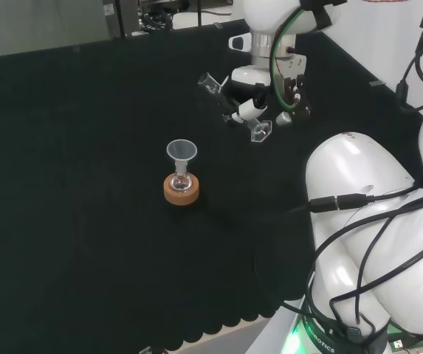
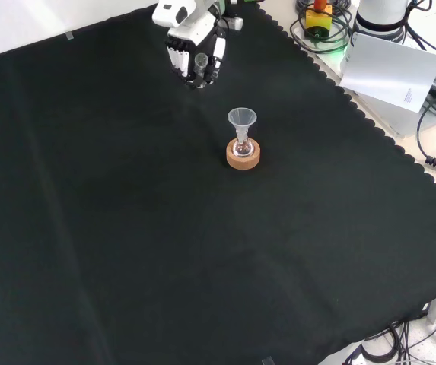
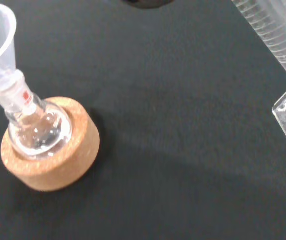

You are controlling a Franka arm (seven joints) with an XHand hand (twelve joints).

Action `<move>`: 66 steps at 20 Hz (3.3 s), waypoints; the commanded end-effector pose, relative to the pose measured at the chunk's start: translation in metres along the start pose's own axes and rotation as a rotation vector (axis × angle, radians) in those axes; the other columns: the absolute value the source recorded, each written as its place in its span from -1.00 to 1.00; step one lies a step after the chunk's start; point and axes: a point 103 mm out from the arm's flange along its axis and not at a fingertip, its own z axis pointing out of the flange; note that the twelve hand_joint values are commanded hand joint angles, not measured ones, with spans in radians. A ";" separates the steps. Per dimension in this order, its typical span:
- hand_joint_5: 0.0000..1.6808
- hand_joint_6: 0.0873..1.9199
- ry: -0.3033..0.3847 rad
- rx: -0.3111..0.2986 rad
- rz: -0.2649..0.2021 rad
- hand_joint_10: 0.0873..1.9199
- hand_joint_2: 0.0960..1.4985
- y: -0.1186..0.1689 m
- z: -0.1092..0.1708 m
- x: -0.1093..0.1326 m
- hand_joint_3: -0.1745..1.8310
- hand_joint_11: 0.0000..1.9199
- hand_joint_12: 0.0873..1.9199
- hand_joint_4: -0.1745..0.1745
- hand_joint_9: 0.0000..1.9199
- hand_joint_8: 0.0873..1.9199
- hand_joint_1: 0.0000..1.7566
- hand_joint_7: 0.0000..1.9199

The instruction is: Put the graduated cylinder back on the table.

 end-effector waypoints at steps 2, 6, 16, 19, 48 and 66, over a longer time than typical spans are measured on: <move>0.14 0.07 0.058 -0.157 -0.038 -1.00 0.49 0.016 0.000 -0.020 -0.84 0.41 -0.35 -0.54 0.50 -0.79 0.27 0.29; 0.14 0.07 0.121 -0.216 -0.031 -1.00 0.49 0.027 0.005 -0.030 -0.84 0.41 -0.35 -0.55 0.50 -0.79 0.27 0.29; 0.14 0.07 0.265 -0.287 -0.056 -1.00 0.49 0.080 0.026 -0.056 -0.84 0.40 -0.35 -0.54 0.50 -0.79 0.26 0.28; 0.14 0.07 0.292 -0.304 -0.046 -1.00 0.49 0.096 0.032 -0.064 -0.84 0.40 -0.35 -0.53 0.49 -0.79 0.26 0.28; 0.15 0.05 0.421 -0.472 0.058 -1.00 0.49 0.146 0.076 -0.111 -0.84 0.38 -0.33 -0.46 0.49 -0.78 0.26 0.27; -0.20 -0.33 0.549 -0.480 0.015 -1.00 0.42 0.140 0.079 -0.116 -1.00 -0.30 0.19 -0.31 0.17 -0.44 0.07 -0.24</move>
